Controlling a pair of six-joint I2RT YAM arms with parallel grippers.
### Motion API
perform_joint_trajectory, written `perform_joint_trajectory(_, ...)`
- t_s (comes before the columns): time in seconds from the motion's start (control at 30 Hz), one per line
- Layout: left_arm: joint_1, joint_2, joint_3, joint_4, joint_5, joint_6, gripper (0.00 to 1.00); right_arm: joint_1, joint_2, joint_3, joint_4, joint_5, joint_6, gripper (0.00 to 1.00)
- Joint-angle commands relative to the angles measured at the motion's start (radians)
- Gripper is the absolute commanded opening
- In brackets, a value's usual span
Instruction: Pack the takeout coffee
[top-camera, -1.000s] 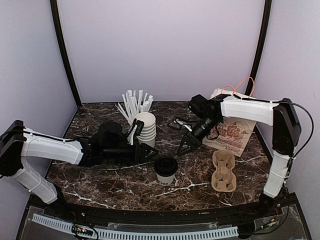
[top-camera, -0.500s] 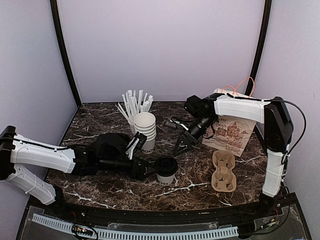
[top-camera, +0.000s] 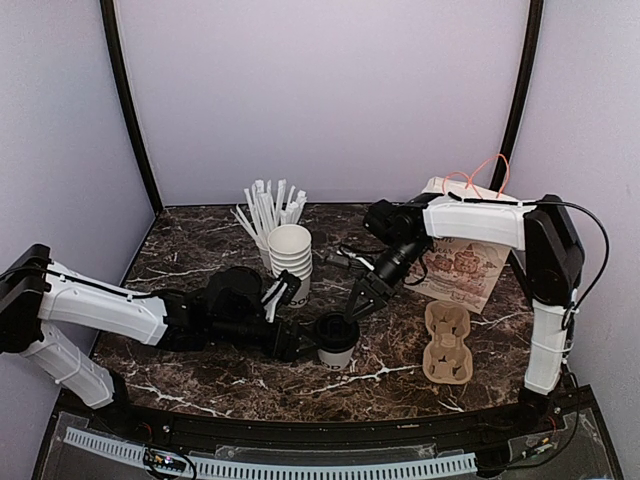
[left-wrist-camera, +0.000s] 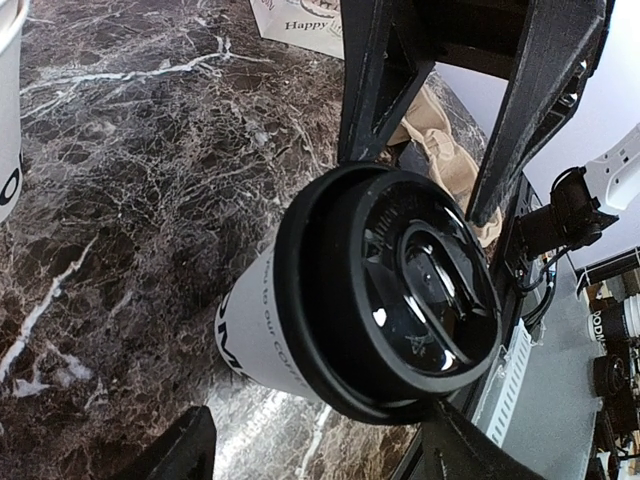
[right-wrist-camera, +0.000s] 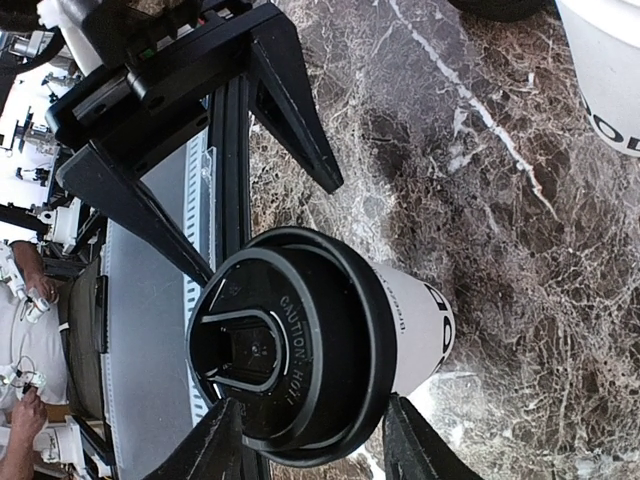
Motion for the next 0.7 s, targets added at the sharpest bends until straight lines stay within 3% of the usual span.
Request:
perform_joint_trajectory(0.0, 0.033, 0.019, 0.018, -0.004, -0.008, -0.034, 0.73, 0.006, -0.029, -0.035, -0.024, -0.015, -0.017, 0.49)
perform_joint_trajectory(0.47, 0.094, 0.079, 0.09, 0.01, 0.019, 0.007, 0.72, 0.007, -0.154, -0.186, -0.029, 0.018, -0.025, 0.52)
perform_joint_trajectory(0.67, 0.094, 0.03, 0.086, -0.012, 0.005, -0.002, 0.72, -0.005, -0.164, -0.198, -0.046, 0.05, -0.021, 0.52)
